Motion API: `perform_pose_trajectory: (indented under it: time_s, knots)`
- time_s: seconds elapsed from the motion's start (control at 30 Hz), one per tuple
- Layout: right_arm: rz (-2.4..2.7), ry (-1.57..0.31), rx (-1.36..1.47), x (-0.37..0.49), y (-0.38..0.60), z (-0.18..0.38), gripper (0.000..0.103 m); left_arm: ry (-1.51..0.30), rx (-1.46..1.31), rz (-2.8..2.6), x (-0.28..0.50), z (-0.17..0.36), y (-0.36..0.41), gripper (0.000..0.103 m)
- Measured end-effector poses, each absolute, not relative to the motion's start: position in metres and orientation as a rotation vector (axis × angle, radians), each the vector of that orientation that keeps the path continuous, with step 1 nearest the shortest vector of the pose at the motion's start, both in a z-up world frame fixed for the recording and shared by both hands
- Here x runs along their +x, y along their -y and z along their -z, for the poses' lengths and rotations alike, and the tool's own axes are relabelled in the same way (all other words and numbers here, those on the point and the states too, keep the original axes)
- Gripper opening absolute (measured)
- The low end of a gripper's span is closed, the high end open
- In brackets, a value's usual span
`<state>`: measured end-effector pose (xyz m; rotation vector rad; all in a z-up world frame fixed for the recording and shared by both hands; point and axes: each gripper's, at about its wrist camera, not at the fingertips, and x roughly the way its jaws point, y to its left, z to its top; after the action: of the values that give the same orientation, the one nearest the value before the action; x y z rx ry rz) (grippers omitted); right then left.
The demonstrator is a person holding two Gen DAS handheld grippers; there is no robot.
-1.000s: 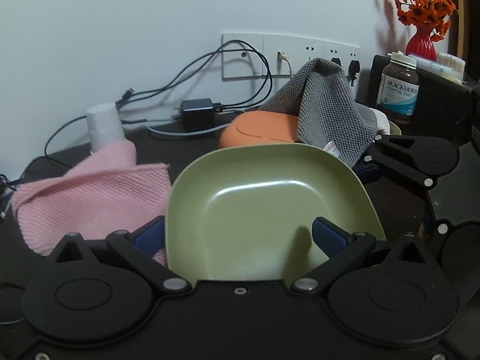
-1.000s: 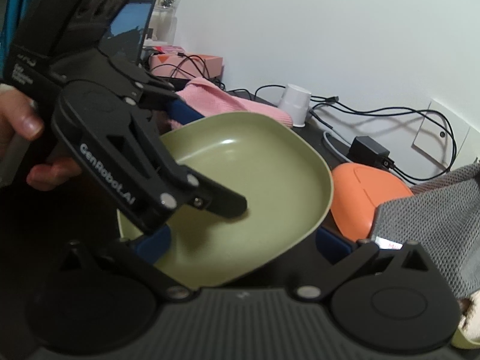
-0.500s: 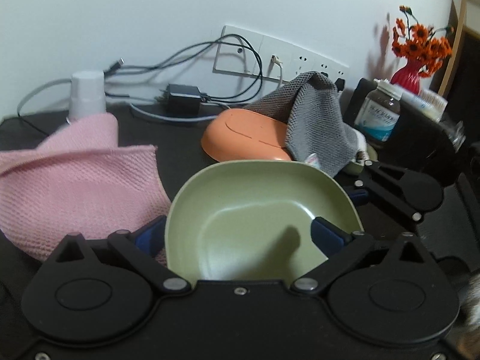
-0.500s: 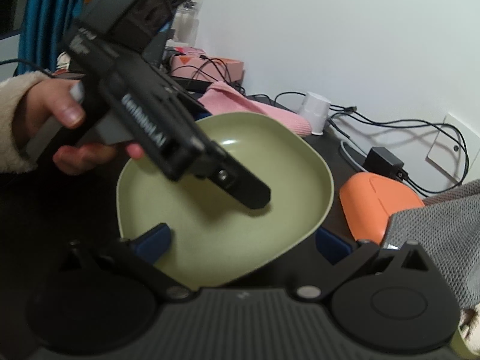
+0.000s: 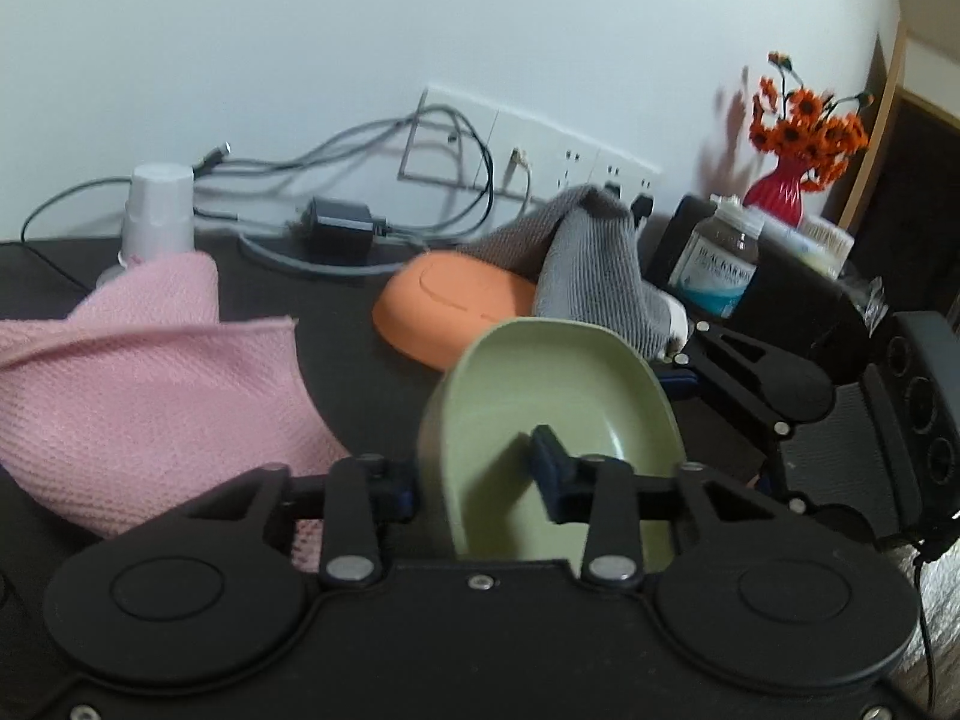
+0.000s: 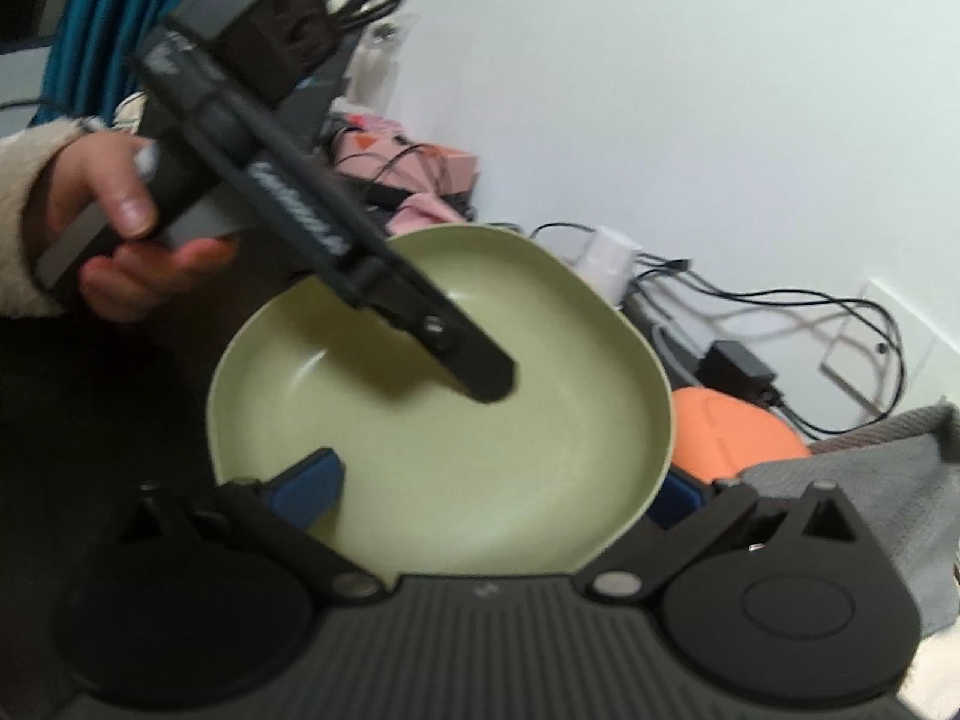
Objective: Clean bowl
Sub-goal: 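Lift the green plate by its rim with the left tool and tilt it upright, then grasp the grey waffle towel with the right tool while the left tool holds the plate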
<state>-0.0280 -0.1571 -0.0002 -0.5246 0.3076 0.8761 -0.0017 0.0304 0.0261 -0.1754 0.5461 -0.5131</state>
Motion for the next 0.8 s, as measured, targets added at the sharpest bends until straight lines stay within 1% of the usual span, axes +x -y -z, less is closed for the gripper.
perform_pose_trajectory:
  time_s: [0.03, 0.1, 0.13, 0.33, 0.6, 0.8]
  knots:
    - [-0.862, -0.304, -0.514, -0.026, 0.158, -0.001, 0.102, -0.523, -0.174, 0.5, -0.005, -0.028, -0.03, 0.029]
    - [-0.833, -0.297, -0.494, -0.023, 0.159, -0.002, 0.102, -0.484, -0.176, 0.464, -0.009, -0.032, -0.031, 0.02]
    - [-0.816, -0.293, -0.487, -0.022, 0.16, -0.003, 0.102, -0.467, -0.179, 0.444, -0.01, -0.033, -0.032, 0.017]
    - [-0.768, -0.292, -0.394, -0.011, 0.168, -0.008, 0.102, -0.395, -0.216, 0.341, -0.015, -0.038, -0.041, 0.015]
    - [-0.854, -0.361, -0.348, -0.007, 0.164, -0.003, 0.102, -0.203, -0.182, 0.273, -0.038, -0.051, -0.037, 0.013]
    - [-0.853, -0.354, -0.309, -0.007, 0.168, -0.009, 0.102, -0.175, -0.17, 0.242, -0.042, -0.052, -0.033, 0.013]
